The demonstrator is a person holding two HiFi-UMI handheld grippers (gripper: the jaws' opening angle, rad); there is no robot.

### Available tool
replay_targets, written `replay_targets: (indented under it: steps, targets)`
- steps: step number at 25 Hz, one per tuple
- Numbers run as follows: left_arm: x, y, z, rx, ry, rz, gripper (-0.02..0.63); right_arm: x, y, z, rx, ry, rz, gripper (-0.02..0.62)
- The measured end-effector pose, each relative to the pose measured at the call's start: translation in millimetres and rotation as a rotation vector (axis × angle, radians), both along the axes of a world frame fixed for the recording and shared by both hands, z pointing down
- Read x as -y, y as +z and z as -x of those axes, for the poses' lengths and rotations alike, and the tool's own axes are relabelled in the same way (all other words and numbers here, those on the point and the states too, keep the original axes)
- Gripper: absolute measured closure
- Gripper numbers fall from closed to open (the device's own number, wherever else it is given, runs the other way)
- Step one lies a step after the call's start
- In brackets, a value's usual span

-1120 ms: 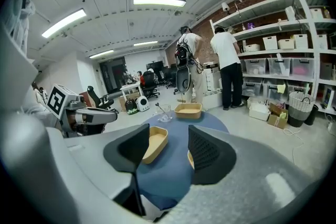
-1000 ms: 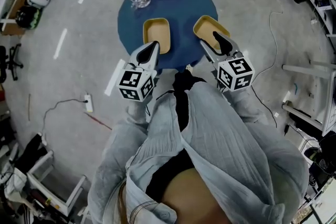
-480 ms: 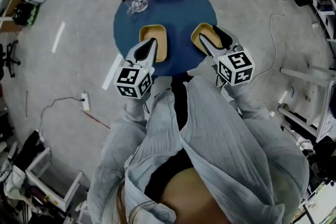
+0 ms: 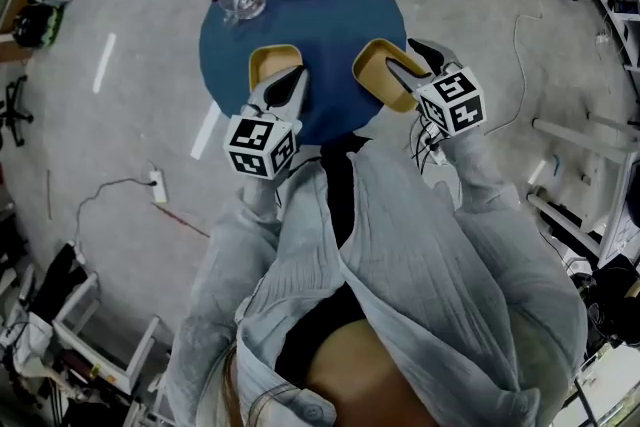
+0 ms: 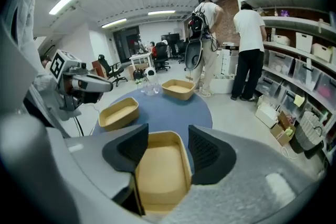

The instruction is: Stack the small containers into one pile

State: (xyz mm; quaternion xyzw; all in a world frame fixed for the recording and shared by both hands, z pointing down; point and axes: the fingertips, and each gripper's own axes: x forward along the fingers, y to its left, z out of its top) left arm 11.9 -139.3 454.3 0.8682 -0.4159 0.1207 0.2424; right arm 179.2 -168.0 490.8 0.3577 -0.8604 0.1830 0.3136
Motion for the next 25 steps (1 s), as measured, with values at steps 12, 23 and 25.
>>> replay_targets:
  steps: [12,23,25]
  targets:
    - [-1,30,-21,0.035,0.03,0.096,0.592,-8,80,-32,-0.171,-0.136,0.211,0.395]
    - [-14,36,-13,0.04,0.036,0.138,0.592,-7,87,-37,-0.2,-0.053,0.224,0.561]
    - [-15,34,-9,0.043,0.045,0.139,0.592,-7,87,-38,-0.2,-0.038,0.229,0.561]
